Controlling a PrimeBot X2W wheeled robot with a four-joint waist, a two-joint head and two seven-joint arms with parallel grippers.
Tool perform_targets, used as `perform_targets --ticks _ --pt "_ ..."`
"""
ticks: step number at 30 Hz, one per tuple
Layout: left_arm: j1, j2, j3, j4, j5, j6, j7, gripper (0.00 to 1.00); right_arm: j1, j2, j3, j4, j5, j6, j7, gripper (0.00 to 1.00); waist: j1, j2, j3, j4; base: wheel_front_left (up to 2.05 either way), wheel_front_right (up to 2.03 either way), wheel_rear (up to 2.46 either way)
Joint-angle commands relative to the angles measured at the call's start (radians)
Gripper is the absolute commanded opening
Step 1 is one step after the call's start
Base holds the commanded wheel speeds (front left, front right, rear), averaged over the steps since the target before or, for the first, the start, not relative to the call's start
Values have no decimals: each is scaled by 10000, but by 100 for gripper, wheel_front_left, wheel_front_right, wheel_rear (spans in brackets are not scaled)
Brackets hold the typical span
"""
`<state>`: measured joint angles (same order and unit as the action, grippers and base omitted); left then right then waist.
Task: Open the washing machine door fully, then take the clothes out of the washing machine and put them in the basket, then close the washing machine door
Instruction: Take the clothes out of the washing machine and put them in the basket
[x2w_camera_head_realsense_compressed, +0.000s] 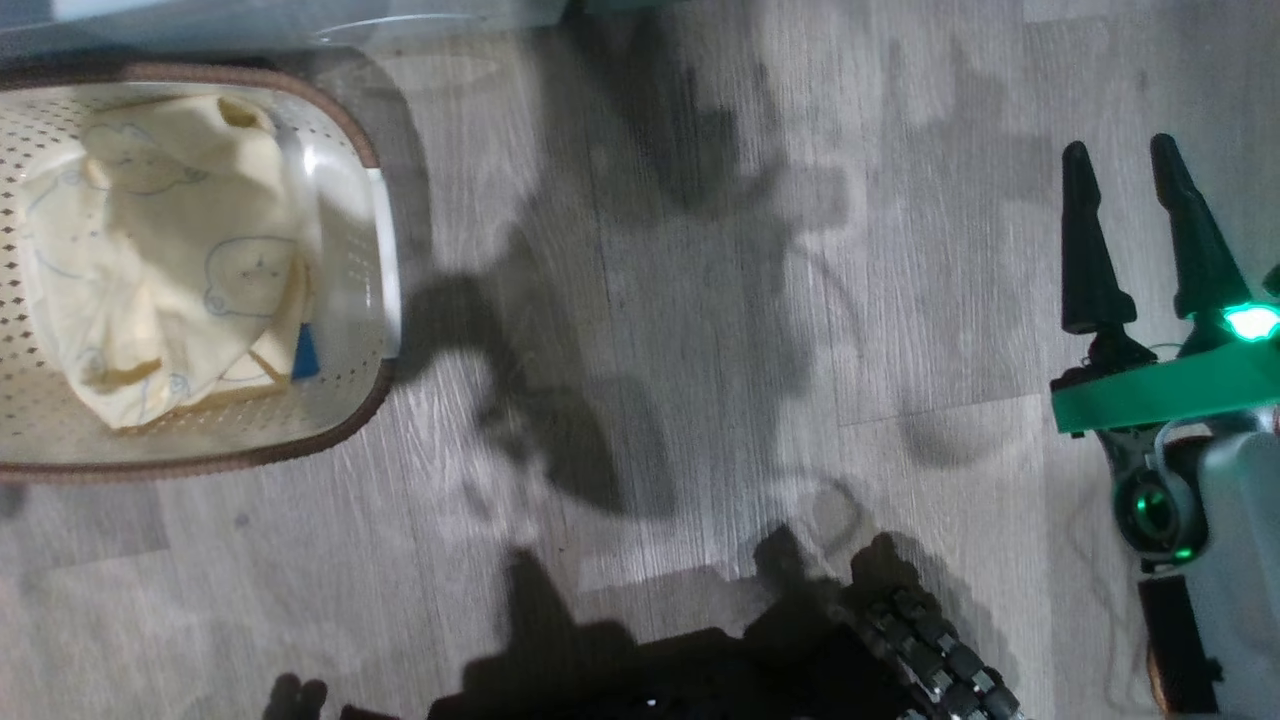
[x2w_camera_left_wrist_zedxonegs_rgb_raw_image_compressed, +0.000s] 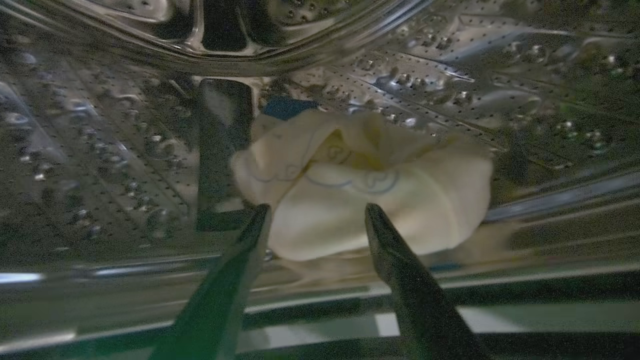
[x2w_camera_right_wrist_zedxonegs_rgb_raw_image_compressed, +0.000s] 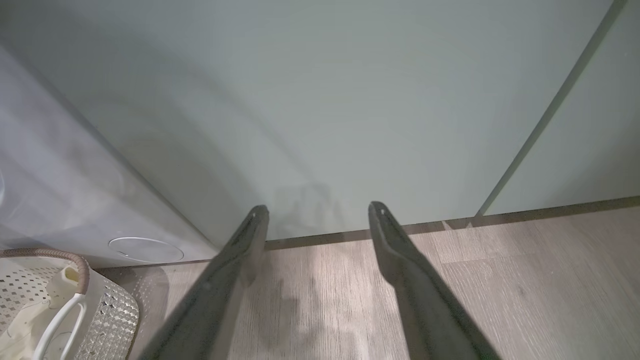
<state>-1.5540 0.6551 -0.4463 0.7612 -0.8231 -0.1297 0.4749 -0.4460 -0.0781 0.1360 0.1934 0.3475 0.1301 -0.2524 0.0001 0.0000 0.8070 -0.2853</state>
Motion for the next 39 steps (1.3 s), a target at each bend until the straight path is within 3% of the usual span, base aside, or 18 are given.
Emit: perform_targets --ticks 1,16,39 --pt "-417 606 149 -237 -36 -9 70 100 92 41 156 -290 69 6 -94 100 -1 0 62 -56 0 0 0" --pt "-2133 377 -1268 884 -292 -9 771 100 -161 155 385 -329 115 6 -94 100 -1 0 587 -303 0 0 0" --pt "-3348 77 -2649 2990 -300 -10 334 100 -415 269 646 -358 255 6 -94 100 -1 0 1150 -606 0 0 0"
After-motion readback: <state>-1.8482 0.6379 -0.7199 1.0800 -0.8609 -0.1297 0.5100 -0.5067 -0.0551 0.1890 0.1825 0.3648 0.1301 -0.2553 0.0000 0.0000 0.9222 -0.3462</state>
